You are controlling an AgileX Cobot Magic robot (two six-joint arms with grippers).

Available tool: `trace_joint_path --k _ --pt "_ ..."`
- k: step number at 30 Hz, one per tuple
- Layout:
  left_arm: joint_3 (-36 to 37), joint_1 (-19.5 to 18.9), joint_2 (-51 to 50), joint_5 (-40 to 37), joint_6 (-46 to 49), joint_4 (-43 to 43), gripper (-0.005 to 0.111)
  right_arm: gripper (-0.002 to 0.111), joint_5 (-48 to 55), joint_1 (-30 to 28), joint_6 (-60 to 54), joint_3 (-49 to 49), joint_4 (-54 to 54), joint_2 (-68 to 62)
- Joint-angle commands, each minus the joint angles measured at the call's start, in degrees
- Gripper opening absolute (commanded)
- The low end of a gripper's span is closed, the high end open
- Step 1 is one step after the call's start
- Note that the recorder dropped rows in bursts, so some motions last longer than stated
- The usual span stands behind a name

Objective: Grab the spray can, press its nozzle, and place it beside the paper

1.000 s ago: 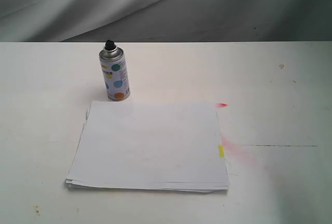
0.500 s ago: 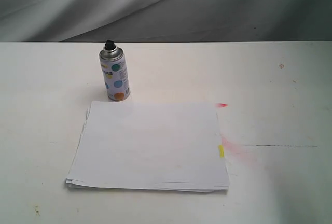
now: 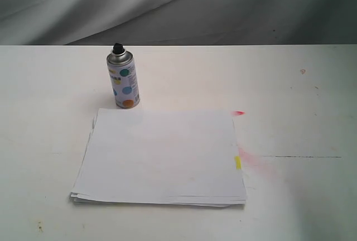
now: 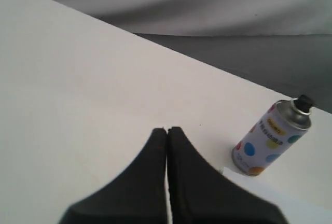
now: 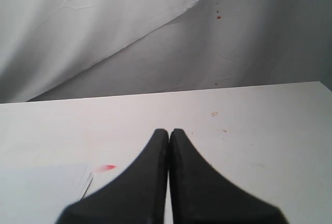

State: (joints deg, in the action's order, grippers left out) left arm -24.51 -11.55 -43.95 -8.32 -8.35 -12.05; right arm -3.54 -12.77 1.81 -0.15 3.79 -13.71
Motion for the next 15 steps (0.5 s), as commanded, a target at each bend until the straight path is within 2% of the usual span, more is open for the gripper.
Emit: trace_joint_path --k 1,5,7,15 --pt "-0.54 6.71 -0.15 5.88 1.75 -0.76 0.001 0.0 -0.58 -0.47 0.0 0.15 -0.77 -0.08" --pt "-0.54 14.95 -2.11 11.62 7.9 -0.64 0.001 0.0 -0.58 -0.47 0.0 0.15 -0.77 -0.08" --pt "-1.09 17.43 -5.01 12.62 8.35 -0.86 0.001 0.0 -0.58 -0.47 0.0 0.15 -0.77 -0.08" --pt "-7.55 23.25 -23.66 14.28 8.35 -8.44 0.001 0.0 -0.58 -0.47 0.0 0.15 -0.77 -0.08"
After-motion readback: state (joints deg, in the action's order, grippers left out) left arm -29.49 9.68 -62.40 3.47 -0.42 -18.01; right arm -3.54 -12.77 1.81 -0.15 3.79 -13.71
